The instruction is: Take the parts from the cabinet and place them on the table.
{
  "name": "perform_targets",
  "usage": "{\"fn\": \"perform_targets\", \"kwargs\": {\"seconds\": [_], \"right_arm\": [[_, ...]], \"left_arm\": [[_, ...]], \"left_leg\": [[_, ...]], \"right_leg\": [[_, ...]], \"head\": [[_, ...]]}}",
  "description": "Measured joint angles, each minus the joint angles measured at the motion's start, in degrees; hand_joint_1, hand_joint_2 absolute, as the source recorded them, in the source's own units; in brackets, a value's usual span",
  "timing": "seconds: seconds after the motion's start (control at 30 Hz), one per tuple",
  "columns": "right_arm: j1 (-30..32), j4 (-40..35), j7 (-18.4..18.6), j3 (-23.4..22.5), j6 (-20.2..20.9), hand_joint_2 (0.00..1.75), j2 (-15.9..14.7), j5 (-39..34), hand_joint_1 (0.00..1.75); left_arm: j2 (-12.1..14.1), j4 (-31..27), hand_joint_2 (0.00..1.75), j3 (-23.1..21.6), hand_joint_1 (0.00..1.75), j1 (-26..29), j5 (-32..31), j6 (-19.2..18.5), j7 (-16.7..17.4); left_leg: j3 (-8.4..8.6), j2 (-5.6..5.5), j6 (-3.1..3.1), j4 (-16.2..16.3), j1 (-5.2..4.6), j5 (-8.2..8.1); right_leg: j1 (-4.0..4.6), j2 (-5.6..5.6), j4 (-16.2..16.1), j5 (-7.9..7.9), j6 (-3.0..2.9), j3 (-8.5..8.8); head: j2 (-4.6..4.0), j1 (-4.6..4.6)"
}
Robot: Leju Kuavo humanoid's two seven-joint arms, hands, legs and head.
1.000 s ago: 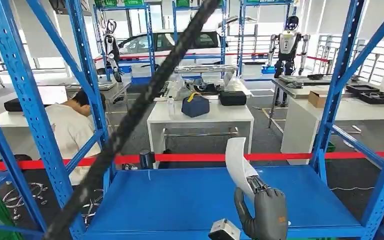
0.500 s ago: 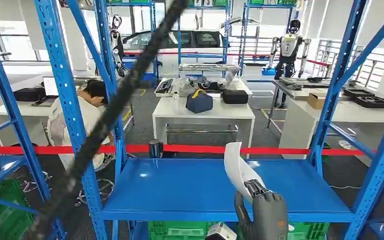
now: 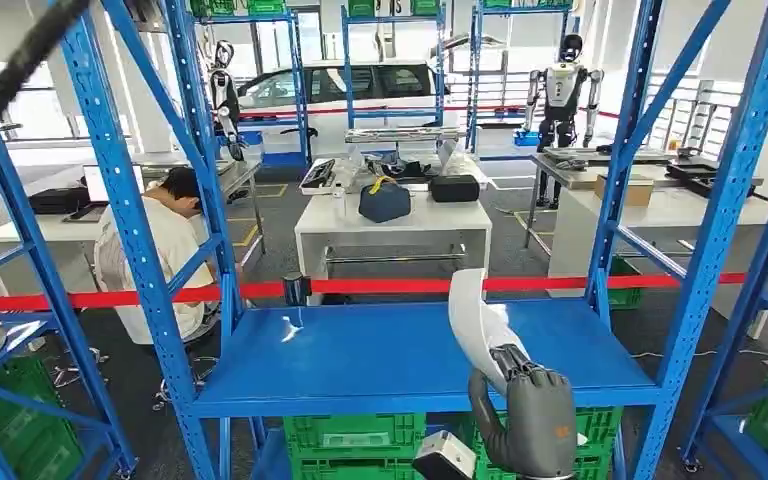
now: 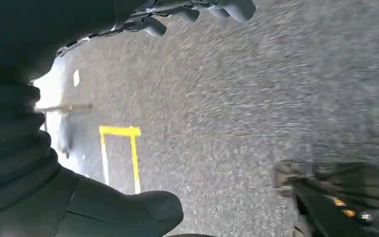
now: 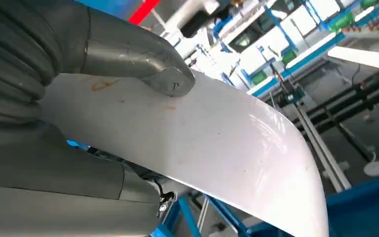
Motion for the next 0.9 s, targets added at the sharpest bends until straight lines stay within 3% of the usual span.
{"fn": "perform_targets", "kwargs": {"seconds": [0.03,0.07,0.1,0.13,0.23,0.27,0.3,0.33,0.4,0.43,0.47,0.5,0.57,0.6,0.63,0.67,0.77,0.8,0.83,0.87,0.9], "right_arm": [[-0.4,0.4,-0.1,0.0,0.1,1.75,0.1,-0.3,1.75],[-0.7,0.7,-0.3,0.0,0.2,1.75,0.1,-0.6,1.75],[-1.0,0.9,-0.4,0.0,0.3,1.75,0.2,-0.7,1.75],[-1.0,1.0,-0.5,-0.1,0.0,1.75,0.3,-0.9,1.75],[-0.1,1.2,-0.5,-0.5,-0.9,1.75,0.3,-1.0,1.75],[0.6,1.2,-0.2,-0.9,-1.2,1.75,0.2,-0.7,1.75],[1.3,1.1,0.1,-1.4,-1.5,1.75,-0.2,-0.4,1.75],[1.8,1.1,0.3,-1.8,-1.5,1.75,-0.5,-0.3,1.75],[2.6,1.1,0.2,-2.4,-1.6,1.75,-1.0,0.0,1.75],[3.1,1.0,0.2,-2.6,-1.6,1.75,-1.1,0.0,1.75],[3.7,1.0,0.2,-3.0,-1.6,1.75,-1.2,0.1,1.75],[4.0,1.0,0.2,-3.3,-1.5,1.75,-1.4,0.1,1.75],[4.1,1.0,0.0,-3.8,-1.6,1.75,-1.6,0.3,1.75],[4.1,1.0,-0.1,-4.1,-1.7,1.75,-1.6,0.4,1.75],[4.1,1.0,-0.1,-4.5,-1.8,1.75,-1.6,0.6,1.75],[4.5,1.0,-0.2,-4.6,-2.0,1.75,-1.6,0.6,1.75],[5.3,0.9,-0.5,-5.5,-2.5,1.75,-1.7,0.8,1.75],[5.3,0.9,-0.6,-5.7,-2.4,1.75,-1.7,1.1,1.75],[5.4,0.9,-0.7,-5.7,-2.2,1.75,-1.7,1.3,1.75],[5.4,0.9,-0.7,-5.8,-2.1,1.75,-1.7,1.5,1.75],[5.4,0.9,-0.8,-5.8,-1.9,1.75,-1.7,1.7,1.75]], "left_arm": [[0.0,0.0,1.75,0.4,0.00,0.0,0.4,0.0,0.3],[0.0,0.0,1.75,0.5,0.00,0.0,0.0,0.6,0.3],[0.0,-0.1,1.75,0.5,0.00,-0.2,-0.4,0.9,0.4],[0.0,-0.1,1.75,0.5,0.00,-0.6,-0.7,0.7,0.7],[-0.2,0.0,1.75,0.5,0.00,-1.5,-1.7,-0.2,1.7],[-0.3,0.0,1.75,0.5,0.00,-1.7,-2.1,-0.3,1.9],[-0.5,0.0,1.75,0.4,0.00,-2.0,-2.4,-0.6,2.2],[-0.5,0.0,1.75,0.4,0.00,-2.2,-2.6,-0.6,2.3],[-0.6,0.0,1.75,0.3,0.00,-2.4,-3.0,-0.7,2.6],[-0.7,0.0,1.75,0.2,0.00,-2.6,-3.0,-0.7,2.7],[-0.8,0.0,1.75,0.2,0.00,-2.6,-2.9,-0.7,2.8],[-0.9,0.0,1.75,0.2,0.00,-2.6,-2.8,-0.7,2.9],[-1.0,0.0,1.75,0.2,0.00,-2.6,-2.8,-0.7,3.0],[-1.1,0.0,1.75,0.2,0.00,-2.7,-3.0,-0.7,3.0],[-1.1,-0.1,1.75,0.2,0.00,-2.8,-3.2,-0.7,3.1],[-1.1,0.0,1.75,0.2,0.00,-2.8,-3.5,-0.7,3.1],[-1.0,0.0,1.75,0.1,0.00,-2.4,-4.0,-0.7,2.5],[-0.9,0.0,1.75,0.1,0.00,-2.1,-4.0,-0.7,2.3],[-0.9,0.0,1.75,0.1,0.00,-2.0,-4.0,-0.7,2.2],[-0.9,0.0,1.75,0.1,0.00,-1.9,-4.0,-0.7,2.2],[-0.9,0.0,1.75,0.1,0.00,-1.9,-4.0,-0.7,2.2]], "left_leg": [[2.73,0.00,0.11,-3.0,0.02,2.28],[6.13,-0.01,0.38,-7.3,0.02,3.11],[10.22,-0.14,0.73,-12.5,0.01,2.22],[13.55,-0.21,1.10,-17.2,-0.35,0.10],[12.37,-0.36,2.49,-17.8,-0.99,0.97],[12.01,-0.26,3.21,-18.4,-0.68,1.84],[11.78,0.16,3.77,-18.5,-0.47,2.60],[11.04,0.21,4.40,-18.5,-0.45,3.21],[9.23,0.42,4.67,-18.3,-0.55,4.67],[8.24,0.51,4.65,-18.2,-0.57,5.31],[7.12,0.62,4.58,-17.9,-0.56,5.98],[6.11,0.65,4.47,-17.7,-0.53,6.55],[4.03,0.77,4.07,-16.9,-0.39,7.54],[3.19,0.79,3.76,-16.4,-0.34,7.96],[2.37,0.76,3.32,-15.9,-0.59,8.36],[2.34,0.71,2.98,-15.8,-0.65,8.73],[2.21,0.67,1.89,-16.4,-0.56,10.26],[1.88,0.55,1.52,-15.9,-0.40,9.62],[1.07,0.41,1.18,-14.8,-0.37,7.35],[0.22,0.30,0.89,-11.6,-0.29,3.54],[-0.56,0.31,0.66,-8.3,-0.22,0.97]], "right_leg": [[-0.01,-0.04,0.1,0.75,0.18,-1.11],[-0.01,-0.04,0.2,1.35,0.38,-1.86],[-0.02,-0.05,0.4,1.85,0.62,-2.12],[0.20,-0.10,0.4,2.17,0.99,-2.57],[-0.16,-0.51,-0.5,4.14,2.09,-2.43],[0.04,-0.45,-0.7,4.66,2.63,-2.67],[-0.31,-0.13,0.1,2.93,2.84,-3.15],[-0.27,-0.02,2.3,-0.43,3.16,-3.96],[-0.30,0.08,10.9,-7.39,3.68,-6.32],[-0.29,0.12,14.8,-8.89,3.83,-7.09],[-0.30,0.14,17.3,-8.54,3.93,-7.00],[-0.33,0.14,17.1,-6.91,3.97,-5.83],[-0.41,0.13,11.0,-3.38,4.00,-0.46],[-0.46,0.11,6.3,-3.35,3.95,3.28],[-0.31,0.14,1.3,-6.58,3.77,6.25],[0.05,0.33,1.0,-6.49,2.70,6.15],[0.14,0.34,0.7,-5.60,1.37,5.40],[-0.19,0.16,0.6,-4.78,0.71,4.93],[-0.21,0.19,0.6,-4.27,0.45,4.44],[-0.22,0.18,0.6,-3.66,0.03,3.62],[-0.16,0.19,0.6,-3.12,-0.04,3.00]], "head": [[0.00,-0.05],[0.00,-0.02],[0.00,-0.04],[0.00,-0.11],[0.00,0.00],[0.00,0.00],[0.00,-0.02],[0.00,0.04],[0.00,0.11],[0.00,0.15],[0.00,0.13],[0.00,0.15],[0.00,0.15],[0.00,0.13],[0.00,0.17],[0.00,0.09],[0.00,0.13],[0.00,0.09],[0.00,0.09],[0.00,0.00],[0.00,-0.02]]}}
